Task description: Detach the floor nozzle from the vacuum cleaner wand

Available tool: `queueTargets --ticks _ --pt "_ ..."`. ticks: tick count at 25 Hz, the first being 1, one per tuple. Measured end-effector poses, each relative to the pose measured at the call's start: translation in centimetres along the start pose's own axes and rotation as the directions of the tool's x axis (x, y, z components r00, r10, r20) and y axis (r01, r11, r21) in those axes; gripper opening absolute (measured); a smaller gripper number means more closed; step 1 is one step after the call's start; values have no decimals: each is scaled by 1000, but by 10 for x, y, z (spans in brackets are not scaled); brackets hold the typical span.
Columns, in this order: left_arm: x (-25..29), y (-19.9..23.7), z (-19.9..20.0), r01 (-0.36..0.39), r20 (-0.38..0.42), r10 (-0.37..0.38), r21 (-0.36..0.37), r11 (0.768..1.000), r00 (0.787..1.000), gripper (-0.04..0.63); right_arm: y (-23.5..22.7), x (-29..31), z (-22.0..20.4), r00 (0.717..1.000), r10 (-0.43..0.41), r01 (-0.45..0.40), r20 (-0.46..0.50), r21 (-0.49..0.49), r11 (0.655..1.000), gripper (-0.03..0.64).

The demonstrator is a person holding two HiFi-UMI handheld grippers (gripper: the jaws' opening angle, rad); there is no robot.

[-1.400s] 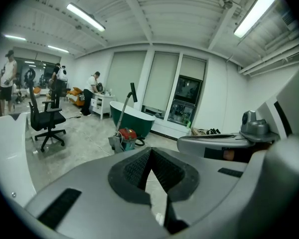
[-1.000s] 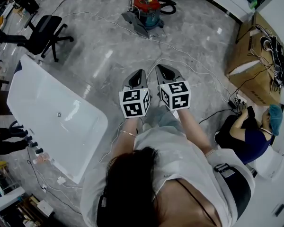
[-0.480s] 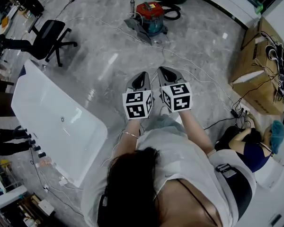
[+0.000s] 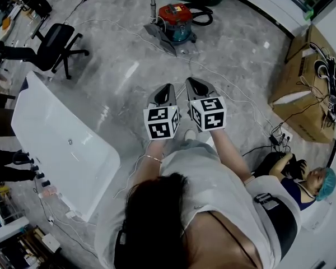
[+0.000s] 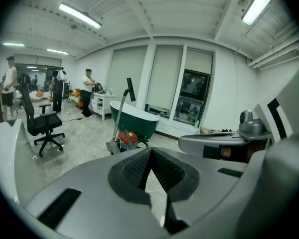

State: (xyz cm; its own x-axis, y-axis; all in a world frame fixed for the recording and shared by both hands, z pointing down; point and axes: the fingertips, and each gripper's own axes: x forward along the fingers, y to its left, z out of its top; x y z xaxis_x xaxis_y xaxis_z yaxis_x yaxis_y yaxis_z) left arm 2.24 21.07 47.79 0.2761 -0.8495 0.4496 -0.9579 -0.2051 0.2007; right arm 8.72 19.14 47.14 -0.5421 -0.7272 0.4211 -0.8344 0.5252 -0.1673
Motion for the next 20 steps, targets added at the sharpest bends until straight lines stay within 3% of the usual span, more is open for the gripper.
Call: queueTargets --ticks 20 --pt "29 -14 1 -49 5 49 -10 999 999 3 -44 7 1 1000 10 -10 2 -2 1000 15"
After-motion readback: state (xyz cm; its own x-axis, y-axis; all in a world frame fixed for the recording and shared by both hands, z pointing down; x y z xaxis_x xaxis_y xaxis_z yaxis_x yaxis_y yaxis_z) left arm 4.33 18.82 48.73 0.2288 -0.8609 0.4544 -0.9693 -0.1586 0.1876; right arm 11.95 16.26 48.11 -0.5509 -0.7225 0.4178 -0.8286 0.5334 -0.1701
